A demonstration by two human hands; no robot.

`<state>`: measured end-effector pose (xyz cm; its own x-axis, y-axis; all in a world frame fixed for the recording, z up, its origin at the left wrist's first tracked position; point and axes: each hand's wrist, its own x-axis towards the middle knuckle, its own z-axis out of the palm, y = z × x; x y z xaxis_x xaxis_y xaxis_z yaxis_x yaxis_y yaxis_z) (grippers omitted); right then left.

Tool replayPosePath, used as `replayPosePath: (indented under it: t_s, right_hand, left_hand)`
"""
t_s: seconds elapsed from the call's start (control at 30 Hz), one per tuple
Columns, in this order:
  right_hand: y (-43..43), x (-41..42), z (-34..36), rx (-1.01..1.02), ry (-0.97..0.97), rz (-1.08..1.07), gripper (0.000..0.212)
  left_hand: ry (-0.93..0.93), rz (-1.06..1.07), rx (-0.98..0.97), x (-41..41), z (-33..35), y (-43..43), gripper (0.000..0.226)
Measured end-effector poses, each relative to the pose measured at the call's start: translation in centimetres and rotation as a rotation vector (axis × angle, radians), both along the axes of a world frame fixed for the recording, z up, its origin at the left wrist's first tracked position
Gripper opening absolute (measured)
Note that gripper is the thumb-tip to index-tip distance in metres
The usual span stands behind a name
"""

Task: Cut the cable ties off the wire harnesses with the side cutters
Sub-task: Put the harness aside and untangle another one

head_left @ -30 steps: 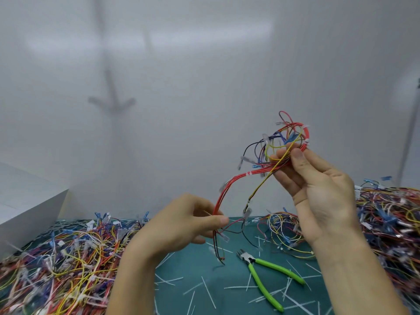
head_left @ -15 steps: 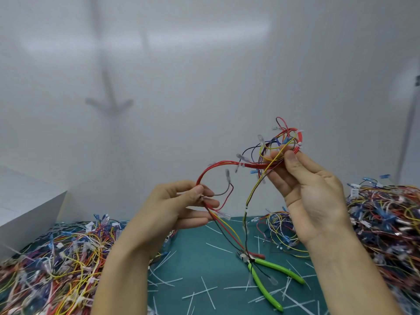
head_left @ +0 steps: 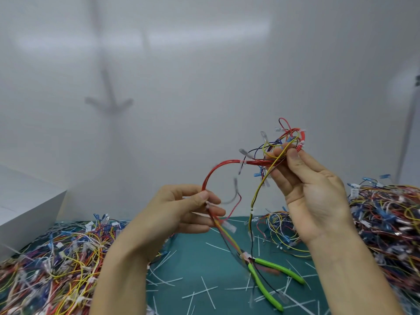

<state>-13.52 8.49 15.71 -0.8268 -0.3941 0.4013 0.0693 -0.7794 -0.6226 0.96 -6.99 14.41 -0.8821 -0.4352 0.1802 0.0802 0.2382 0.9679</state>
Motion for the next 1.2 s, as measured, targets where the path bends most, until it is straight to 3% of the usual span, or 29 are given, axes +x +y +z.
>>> replayPosePath:
  t_s: [0.1, 0.23, 0.33, 0.4, 0.47, 0.53, 0.6, 0.7, 0.9, 1.07, 1.2]
  right_hand:
    - [0.0, 0.1, -0.1, 0.025, 0.022, -0.057, 0.016]
    - [-0.5, 0.6, -0.2, 0.042, 0.037, -0.100, 0.017]
    - [-0.7, 0.9, -0.2, 0.039, 0.037, -0.106, 0.015]
    - [-0.8, 1.0, -0.2, 0.039, 0.042, -0.099, 0.015]
    - [-0.9, 1.2, -0.3, 0.057, 0.048, -0.096, 0.015]
    - [-0.9, 1.2, -0.3, 0.069, 0.038, -0.097, 0.015]
    - [-0.9, 1.2, -0.2, 0.063, 0.024, -0.089, 0.014]
    - [-0.8, 1.1, -0.2, 0.059, 0.022, -0.075, 0.012]
    - [-0.8, 1.0, -0.1, 0.038, 0.027, -0.018, 0.014]
    - [-0.5, 0.9, 0.0, 0.011, 0.051, 0.018, 0.016]
    - [-0.5, 0.7, -0.1, 0.018, 0.075, 0.017, 0.016]
  left_hand:
    - [-0.069, 0.017, -0.239, -0.1, 0.3, 0.6, 0.038]
    - [0.049, 0.053, -0.277, -0.6, 0.6, 1.3, 0.057]
    - [-0.024, 0.189, -0.520, -1.2, 0.3, 2.0, 0.083]
    - [-0.046, 0.283, -0.654, -1.9, 0.2, 2.9, 0.072]
    - [-0.033, 0.329, -0.668, -2.5, 0.0, 3.5, 0.050]
    - [-0.023, 0.303, -0.585, -3.1, -0.2, 3.5, 0.025]
    - [-0.001, 0.216, -0.366, -3.3, -0.2, 3.6, 0.009]
    - [0.015, 0.107, -0.118, -3.0, 0.0, 3.3, 0.021]
    - [0.125, -0.037, 0.152, -2.6, 0.4, 3.3, 0.024]
    - [0.176, -0.139, 0.273, -2.6, 0.6, 3.5, 0.026]
    - [0.164, -0.108, 0.253, -3.0, 0.2, 3.2, 0.026]
